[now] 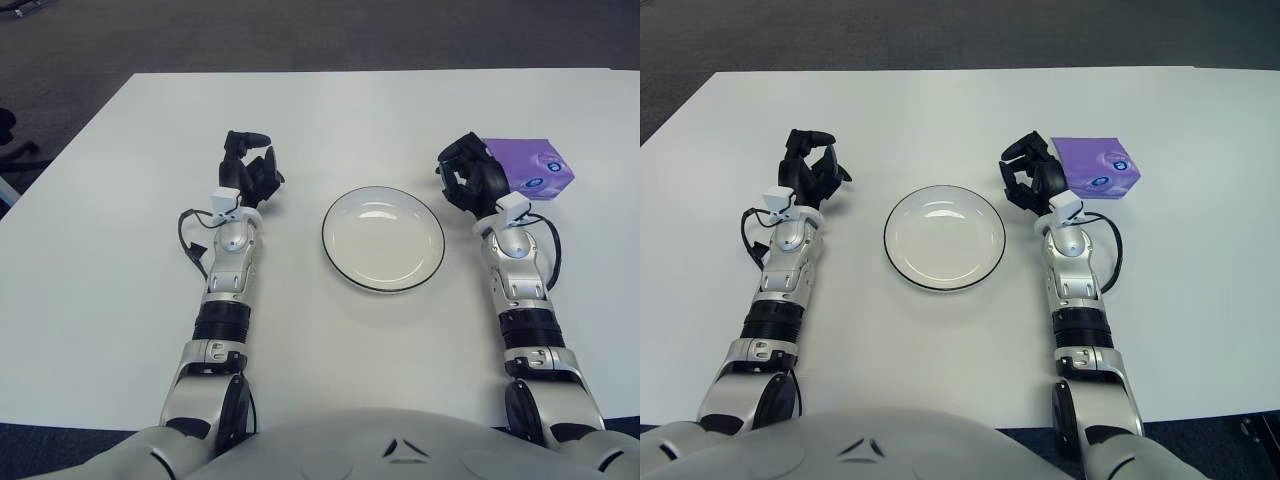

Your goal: Put the tissue paper into the plate.

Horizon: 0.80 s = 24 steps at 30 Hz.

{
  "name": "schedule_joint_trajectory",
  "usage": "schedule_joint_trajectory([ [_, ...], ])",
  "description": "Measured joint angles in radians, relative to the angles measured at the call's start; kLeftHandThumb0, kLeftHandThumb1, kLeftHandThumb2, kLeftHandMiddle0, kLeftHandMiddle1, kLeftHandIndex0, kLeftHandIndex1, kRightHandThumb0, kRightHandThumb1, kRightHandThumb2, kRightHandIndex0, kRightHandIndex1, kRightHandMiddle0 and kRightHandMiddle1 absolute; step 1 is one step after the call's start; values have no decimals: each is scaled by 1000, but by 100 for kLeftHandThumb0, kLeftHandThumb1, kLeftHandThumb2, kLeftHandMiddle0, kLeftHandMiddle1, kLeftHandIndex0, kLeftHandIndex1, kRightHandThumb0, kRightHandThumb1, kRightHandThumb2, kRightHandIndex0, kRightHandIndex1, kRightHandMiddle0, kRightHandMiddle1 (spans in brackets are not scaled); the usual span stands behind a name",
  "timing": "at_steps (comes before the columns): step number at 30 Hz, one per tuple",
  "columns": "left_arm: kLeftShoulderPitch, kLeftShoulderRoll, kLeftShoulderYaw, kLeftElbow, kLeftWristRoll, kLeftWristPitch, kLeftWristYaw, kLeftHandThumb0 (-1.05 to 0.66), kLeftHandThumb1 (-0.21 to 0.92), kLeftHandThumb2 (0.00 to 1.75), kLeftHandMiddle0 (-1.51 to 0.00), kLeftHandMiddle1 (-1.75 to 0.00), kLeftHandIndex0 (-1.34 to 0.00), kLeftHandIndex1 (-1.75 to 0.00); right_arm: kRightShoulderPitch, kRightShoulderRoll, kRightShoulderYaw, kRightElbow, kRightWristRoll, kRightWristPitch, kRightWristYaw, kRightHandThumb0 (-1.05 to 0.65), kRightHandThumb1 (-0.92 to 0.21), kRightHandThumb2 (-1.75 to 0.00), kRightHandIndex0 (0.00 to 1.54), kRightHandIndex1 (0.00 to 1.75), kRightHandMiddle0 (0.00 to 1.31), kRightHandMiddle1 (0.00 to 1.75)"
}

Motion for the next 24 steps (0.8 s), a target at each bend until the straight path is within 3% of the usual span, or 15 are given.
schedule_joint_trajectory([
  [8,1,-6,-5,-9,0,1,0,-36,80,68,-89,-175,-28,-175,29,-83,-7,5,-176,-303,-123,-36,-92,-26,57,169,48,146],
  [11,1,-7,-6,-11,0,2,0,-36,80,68,-89,-175,-28,-175,34,-134,-14,27,-239,-401,-159,-13,-92,-24,55,154,45,130],
  [14,3,-7,-6,-12,0,3,0,-36,80,68,-89,-175,-28,-175,52,-186,-24,52,-299,-473,-192,-5,-92,-23,55,148,43,127],
  [18,4,-6,-4,-12,0,7,0,-36,80,68,-89,-175,-28,-175,85,-246,-33,67,-361,-531,-219,-2,-92,-29,51,145,33,139],
  [19,4,-5,-4,-12,0,9,0,-36,80,68,-89,-175,-28,-175,95,-259,-34,67,-373,-539,-221,-14,-92,-30,48,127,36,143],
  [20,5,-4,-4,-12,0,11,0,-36,80,68,-89,-175,-28,-175,104,-271,-36,67,-394,-546,-226,-28,-92,-24,47,109,34,122],
  [21,6,-4,-3,-12,0,13,0,-36,80,68,-89,-175,-28,-175,113,-282,-39,66,-414,-548,-234,-33,-92,-22,48,101,34,112],
  [24,8,-2,-3,-12,2,16,0,-36,80,68,-89,-175,-28,-175,140,-319,-55,49,-523,-527,-275,-58,-92,-16,55,43,35,69],
])
